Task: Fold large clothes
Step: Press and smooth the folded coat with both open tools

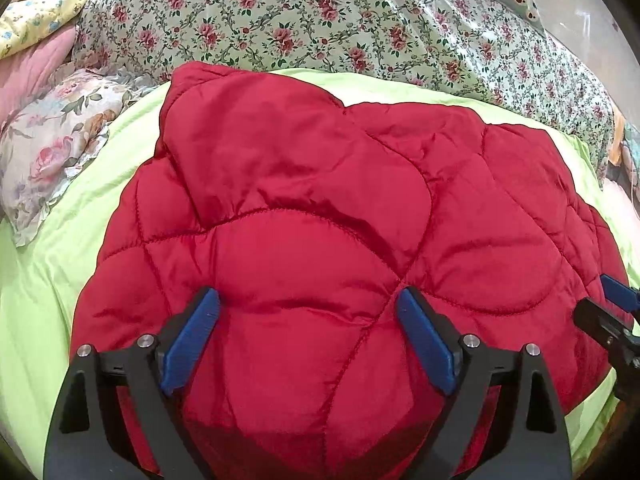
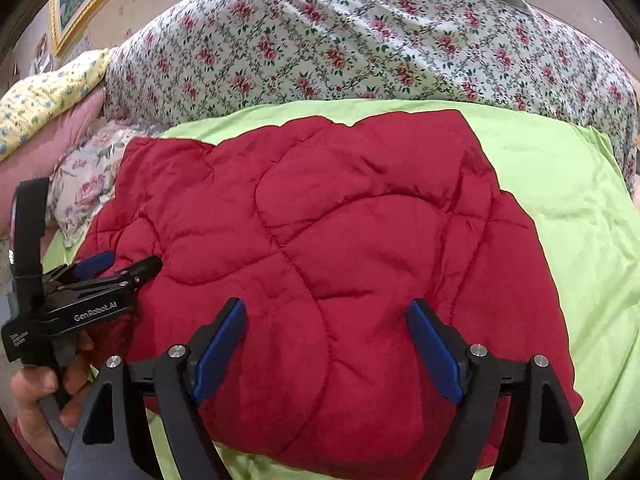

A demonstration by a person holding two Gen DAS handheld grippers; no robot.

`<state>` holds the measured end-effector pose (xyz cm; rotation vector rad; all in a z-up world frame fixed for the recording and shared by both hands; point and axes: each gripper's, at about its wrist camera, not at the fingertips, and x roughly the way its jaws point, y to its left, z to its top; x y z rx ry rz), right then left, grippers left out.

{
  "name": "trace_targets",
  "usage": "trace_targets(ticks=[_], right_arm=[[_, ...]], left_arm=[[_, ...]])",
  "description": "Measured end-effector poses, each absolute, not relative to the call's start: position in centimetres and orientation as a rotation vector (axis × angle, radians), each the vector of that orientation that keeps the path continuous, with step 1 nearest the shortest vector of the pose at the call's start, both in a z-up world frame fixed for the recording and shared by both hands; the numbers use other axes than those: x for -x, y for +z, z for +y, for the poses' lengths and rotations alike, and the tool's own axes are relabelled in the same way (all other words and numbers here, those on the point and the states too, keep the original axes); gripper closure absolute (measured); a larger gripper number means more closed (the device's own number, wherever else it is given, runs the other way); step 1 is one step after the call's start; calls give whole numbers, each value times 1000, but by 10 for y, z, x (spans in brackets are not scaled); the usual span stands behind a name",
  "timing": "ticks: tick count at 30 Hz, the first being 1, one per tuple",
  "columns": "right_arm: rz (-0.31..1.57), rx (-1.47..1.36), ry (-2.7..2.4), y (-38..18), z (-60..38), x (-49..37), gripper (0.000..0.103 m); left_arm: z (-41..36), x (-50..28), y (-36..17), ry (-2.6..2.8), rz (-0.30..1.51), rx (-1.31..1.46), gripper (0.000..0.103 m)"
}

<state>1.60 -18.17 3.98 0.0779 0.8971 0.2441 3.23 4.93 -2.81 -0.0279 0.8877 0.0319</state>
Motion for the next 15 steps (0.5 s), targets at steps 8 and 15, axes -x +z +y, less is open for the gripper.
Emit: trace_targets(ticks=[8, 15], right_arm=[[949, -3, 225, 22, -178, -48, 10], [966, -65, 216, 12, -195, -76, 9]], left_arm=[[49, -33, -28, 20, 877, 39, 10], [71, -30, -16, -45, 822, 171, 10]])
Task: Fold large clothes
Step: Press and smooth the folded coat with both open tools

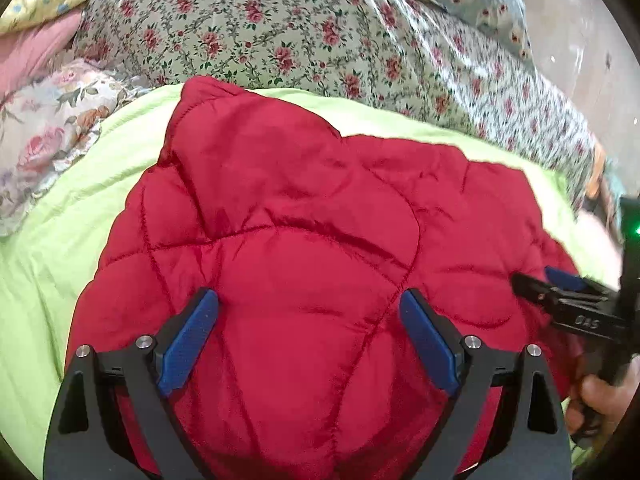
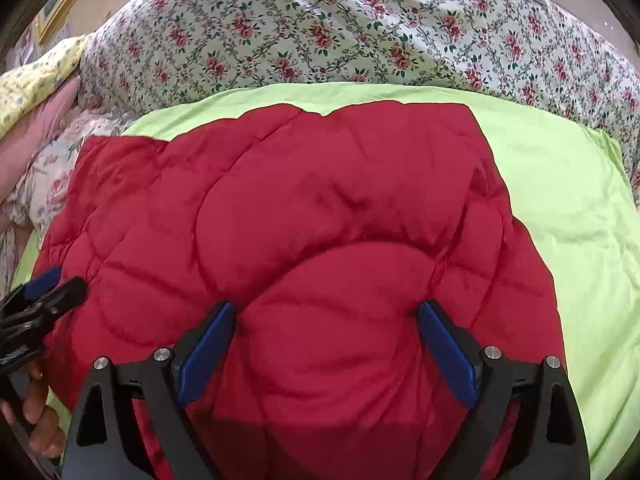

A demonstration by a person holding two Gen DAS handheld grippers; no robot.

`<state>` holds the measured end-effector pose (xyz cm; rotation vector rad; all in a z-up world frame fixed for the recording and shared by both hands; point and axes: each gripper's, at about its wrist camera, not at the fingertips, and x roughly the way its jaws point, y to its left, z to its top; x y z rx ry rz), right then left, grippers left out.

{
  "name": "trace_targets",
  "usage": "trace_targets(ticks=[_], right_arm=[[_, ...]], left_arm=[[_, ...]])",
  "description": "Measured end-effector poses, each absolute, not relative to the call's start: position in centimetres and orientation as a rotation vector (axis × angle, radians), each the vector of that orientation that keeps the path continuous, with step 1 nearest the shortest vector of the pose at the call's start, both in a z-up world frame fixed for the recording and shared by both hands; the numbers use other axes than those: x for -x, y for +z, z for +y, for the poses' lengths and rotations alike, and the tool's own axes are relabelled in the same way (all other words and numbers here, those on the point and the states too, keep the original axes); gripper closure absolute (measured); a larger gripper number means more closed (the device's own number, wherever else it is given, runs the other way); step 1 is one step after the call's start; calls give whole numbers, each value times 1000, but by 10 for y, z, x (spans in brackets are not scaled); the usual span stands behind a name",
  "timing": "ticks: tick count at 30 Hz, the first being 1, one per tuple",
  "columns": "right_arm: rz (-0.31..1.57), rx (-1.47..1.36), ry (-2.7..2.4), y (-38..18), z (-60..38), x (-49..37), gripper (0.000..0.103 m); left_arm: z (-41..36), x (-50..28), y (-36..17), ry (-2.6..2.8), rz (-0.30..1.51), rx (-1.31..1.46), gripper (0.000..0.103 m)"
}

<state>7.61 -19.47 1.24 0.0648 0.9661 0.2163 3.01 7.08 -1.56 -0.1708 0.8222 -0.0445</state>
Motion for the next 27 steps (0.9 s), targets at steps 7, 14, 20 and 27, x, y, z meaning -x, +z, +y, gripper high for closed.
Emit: trace_targets(ticks=[7, 14, 20, 27], right_arm=[[936, -71, 201, 6, -197, -78, 9], [922, -79, 202, 4, -199, -81, 9], [914, -84, 208, 5, -200, -80, 9], [894, -106, 205, 17, -204, -68, 9]], left_arm=[[58, -40, -29, 9, 853, 78, 9], [56, -41, -34, 36, 849, 52, 7], [47, -23, -27, 73, 812, -6, 7], [52, 4, -11, 127, 831, 7, 7]])
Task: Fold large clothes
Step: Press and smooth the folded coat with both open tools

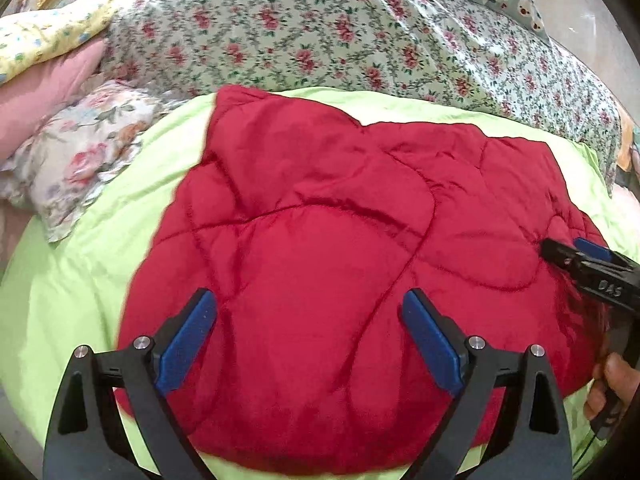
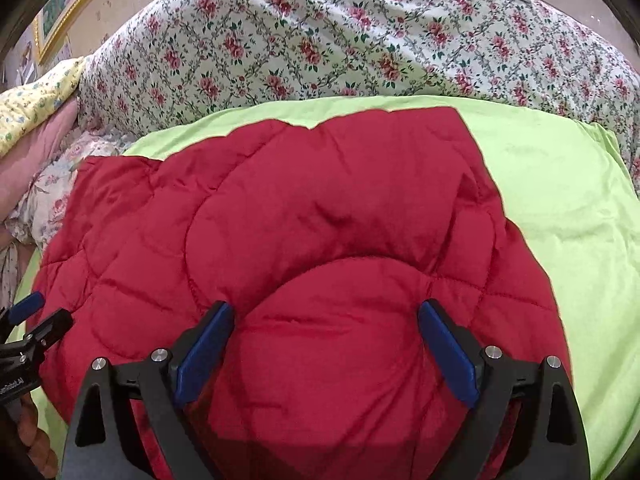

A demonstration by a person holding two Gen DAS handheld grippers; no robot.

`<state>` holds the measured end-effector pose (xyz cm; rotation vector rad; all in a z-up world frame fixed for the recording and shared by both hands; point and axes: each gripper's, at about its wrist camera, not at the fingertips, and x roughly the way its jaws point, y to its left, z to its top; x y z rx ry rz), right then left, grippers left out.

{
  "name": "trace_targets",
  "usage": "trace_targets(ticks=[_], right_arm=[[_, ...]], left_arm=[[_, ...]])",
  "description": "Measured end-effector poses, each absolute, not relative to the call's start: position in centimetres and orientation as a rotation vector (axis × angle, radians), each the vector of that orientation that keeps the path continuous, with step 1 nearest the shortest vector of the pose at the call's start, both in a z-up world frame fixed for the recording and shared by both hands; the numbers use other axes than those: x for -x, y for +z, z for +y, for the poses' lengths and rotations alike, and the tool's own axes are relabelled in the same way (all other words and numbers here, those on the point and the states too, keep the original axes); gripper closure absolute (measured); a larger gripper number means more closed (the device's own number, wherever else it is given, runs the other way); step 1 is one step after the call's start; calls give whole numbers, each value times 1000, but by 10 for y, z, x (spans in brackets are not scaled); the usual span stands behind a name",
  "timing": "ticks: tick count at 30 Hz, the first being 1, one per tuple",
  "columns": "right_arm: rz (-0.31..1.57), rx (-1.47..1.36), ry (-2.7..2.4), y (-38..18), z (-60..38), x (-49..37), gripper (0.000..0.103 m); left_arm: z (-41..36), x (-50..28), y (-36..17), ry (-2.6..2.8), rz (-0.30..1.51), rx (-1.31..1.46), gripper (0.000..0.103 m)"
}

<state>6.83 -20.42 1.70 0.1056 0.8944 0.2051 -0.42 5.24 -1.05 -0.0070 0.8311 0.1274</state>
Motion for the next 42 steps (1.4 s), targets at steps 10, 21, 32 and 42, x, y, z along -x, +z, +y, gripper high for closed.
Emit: trace_targets(ticks=[10, 21, 32, 42], right_arm=[[945, -119, 202, 45, -210, 0, 7], [984, -24, 167, 29, -197, 9, 5], [1001, -24, 142, 24, -194, 12, 3], [986, -4, 56, 33, -204, 6, 3]], left_arm=[[51, 39, -8, 138, 879, -23, 7], [38, 48, -3, 114, 896, -47, 7], [52, 26, -35, 146, 943, -23, 0], [51, 22, -36, 155, 950, -41, 0]])
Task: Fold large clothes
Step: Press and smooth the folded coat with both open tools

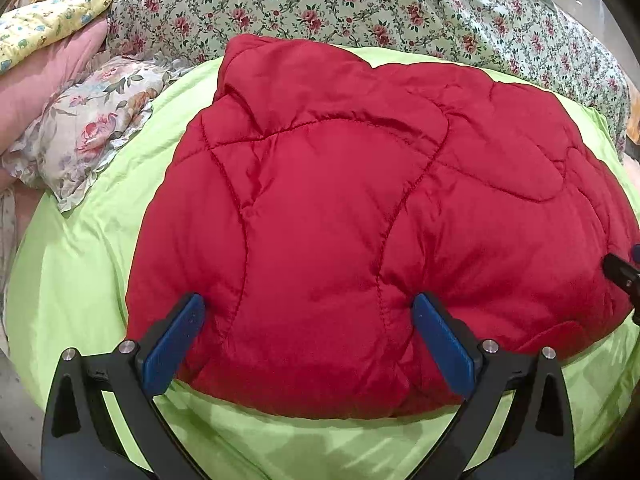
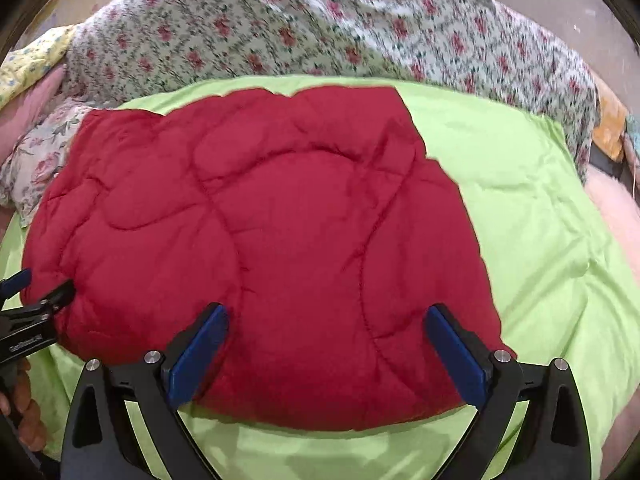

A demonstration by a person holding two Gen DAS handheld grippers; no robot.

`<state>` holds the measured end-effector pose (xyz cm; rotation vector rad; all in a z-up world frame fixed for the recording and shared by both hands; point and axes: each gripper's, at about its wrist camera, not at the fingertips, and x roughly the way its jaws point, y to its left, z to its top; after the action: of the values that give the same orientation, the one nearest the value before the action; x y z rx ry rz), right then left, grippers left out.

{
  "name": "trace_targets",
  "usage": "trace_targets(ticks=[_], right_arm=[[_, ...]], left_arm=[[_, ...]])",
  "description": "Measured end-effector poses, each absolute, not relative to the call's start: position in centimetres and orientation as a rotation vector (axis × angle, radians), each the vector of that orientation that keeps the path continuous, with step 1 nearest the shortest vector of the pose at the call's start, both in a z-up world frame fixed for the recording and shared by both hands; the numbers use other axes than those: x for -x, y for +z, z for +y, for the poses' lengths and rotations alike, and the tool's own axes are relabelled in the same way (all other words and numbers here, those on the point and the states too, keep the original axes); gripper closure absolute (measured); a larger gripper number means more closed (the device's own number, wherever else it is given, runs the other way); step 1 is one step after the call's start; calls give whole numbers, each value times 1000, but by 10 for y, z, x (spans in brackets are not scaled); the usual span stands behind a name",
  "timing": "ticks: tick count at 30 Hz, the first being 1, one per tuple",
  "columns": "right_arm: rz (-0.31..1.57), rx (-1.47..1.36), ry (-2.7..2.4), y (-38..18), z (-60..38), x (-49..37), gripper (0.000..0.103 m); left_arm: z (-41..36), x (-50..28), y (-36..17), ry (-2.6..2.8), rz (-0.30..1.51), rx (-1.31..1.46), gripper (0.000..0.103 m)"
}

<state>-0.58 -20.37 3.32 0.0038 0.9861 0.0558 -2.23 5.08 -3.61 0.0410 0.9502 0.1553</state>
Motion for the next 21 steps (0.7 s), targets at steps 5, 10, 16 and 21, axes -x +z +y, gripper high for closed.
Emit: trace_targets(ticks=[5, 10, 16, 21], right_arm=[[980, 21, 50, 23, -202, 1, 2], [979, 7, 59, 20, -205, -2, 0], [978, 1, 68, 19, -208, -4, 0], [976, -11, 74, 24, -209, -1, 1]], left_arm=[[51, 27, -26, 162, 949, -27, 0], [44, 34, 0, 185, 861, -83, 0], [49, 12, -29, 194, 951, -58, 0], [51, 13, -34, 195, 947, -66, 0]])
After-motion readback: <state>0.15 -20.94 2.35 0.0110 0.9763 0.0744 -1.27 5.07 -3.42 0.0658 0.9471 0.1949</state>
